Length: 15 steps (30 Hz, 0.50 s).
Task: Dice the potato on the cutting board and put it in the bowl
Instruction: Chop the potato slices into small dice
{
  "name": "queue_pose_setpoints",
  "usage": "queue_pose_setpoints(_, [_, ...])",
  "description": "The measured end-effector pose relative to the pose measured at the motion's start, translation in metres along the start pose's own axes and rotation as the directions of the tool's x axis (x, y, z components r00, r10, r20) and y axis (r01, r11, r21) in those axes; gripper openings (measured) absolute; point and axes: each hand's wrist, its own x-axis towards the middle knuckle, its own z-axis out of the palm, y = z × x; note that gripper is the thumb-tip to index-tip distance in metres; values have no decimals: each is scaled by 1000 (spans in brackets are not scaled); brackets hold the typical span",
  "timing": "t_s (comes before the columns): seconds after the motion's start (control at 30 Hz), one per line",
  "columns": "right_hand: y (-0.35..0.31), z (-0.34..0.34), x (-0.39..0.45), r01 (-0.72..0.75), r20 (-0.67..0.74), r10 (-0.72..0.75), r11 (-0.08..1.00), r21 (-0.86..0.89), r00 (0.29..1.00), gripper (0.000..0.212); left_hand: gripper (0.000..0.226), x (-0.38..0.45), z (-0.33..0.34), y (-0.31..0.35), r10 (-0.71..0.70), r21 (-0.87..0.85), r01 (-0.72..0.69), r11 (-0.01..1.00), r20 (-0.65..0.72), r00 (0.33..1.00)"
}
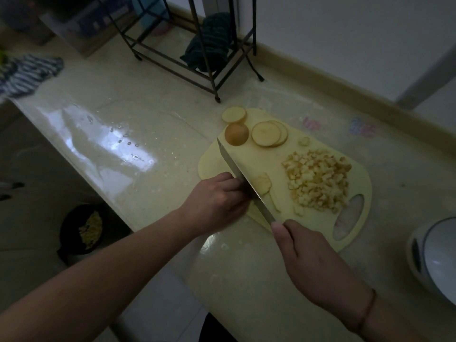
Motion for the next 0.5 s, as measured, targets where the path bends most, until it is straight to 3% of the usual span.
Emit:
queue_pose_setpoints(0.17, [2, -2, 8, -3, 4, 3, 1000, 23, 1000, 50, 11, 0, -1, 0, 0, 12, 0, 1000, 16, 1000])
queue_pose_setpoints(0.33, [10, -18, 12, -131, 59, 123, 978, 161, 991, 58, 20, 2, -3, 3, 8, 23, -8, 1000, 11, 1000])
queue_pose_setpoints(0.5, [6, -14, 9, -94, 53, 87, 983, 155, 995, 52, 21, 3, -4, 2, 5, -3, -4, 1000, 20, 1000])
